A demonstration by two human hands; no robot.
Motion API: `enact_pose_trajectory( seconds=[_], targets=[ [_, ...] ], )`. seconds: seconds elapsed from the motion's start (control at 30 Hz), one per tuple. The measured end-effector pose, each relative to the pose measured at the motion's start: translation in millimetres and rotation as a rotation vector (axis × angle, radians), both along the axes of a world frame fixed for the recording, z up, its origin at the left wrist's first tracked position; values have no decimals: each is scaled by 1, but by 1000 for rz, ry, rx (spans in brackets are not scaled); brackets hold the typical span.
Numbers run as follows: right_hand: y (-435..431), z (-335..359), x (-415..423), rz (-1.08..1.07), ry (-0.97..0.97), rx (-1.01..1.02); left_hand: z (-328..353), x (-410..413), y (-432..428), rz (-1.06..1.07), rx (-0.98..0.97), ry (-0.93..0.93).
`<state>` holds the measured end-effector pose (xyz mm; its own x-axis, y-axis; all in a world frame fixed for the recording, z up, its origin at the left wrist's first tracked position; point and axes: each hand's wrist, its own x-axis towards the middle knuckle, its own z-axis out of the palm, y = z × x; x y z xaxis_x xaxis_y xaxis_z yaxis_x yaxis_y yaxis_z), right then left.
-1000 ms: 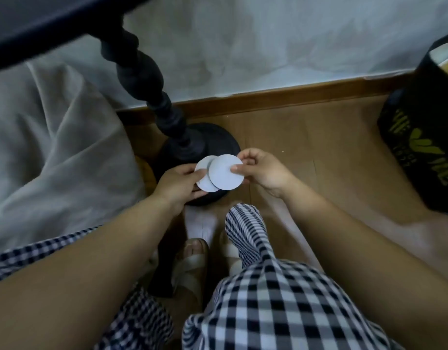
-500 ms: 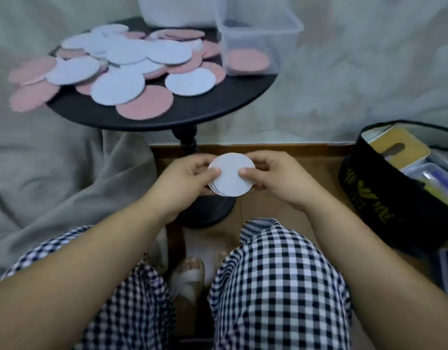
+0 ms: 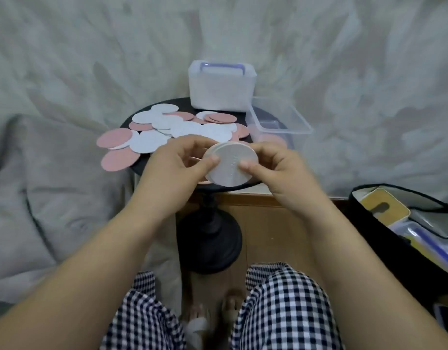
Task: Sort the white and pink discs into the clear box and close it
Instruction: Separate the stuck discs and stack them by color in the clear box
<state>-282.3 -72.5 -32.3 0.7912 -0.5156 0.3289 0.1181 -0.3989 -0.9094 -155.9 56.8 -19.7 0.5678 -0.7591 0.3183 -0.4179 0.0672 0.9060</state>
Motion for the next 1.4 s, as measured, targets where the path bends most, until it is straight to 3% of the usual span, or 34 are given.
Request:
enact_pose_trajectory(
  seconds=[0.27,0.43,0.57,0.7,0.87,1.1,1.4],
  targets=[
    [-18,-5,7,-137,41,-104,-16,-1,-26,88,-54,9],
    [-21,-19,7,-158,105,-119,-33,0,-32,140,2,-289],
    [-19,-23,7,-115,140,-338,-40,-3,-34,203,-38,-493],
    [-23,-23,8,-153,90,-424,-42,-5,-35,246,-132,-367],
    [-25,-22,10,-269,-79,-151,-40,-5,-36,250,-176,-54],
    [-18,-29,9,-317,-111,-94,-45,-6,-37,305,-167,-208],
    [-18,-31,8,-381,-149,-97,-43,-8,-34,309,-159,-178]
  ],
)
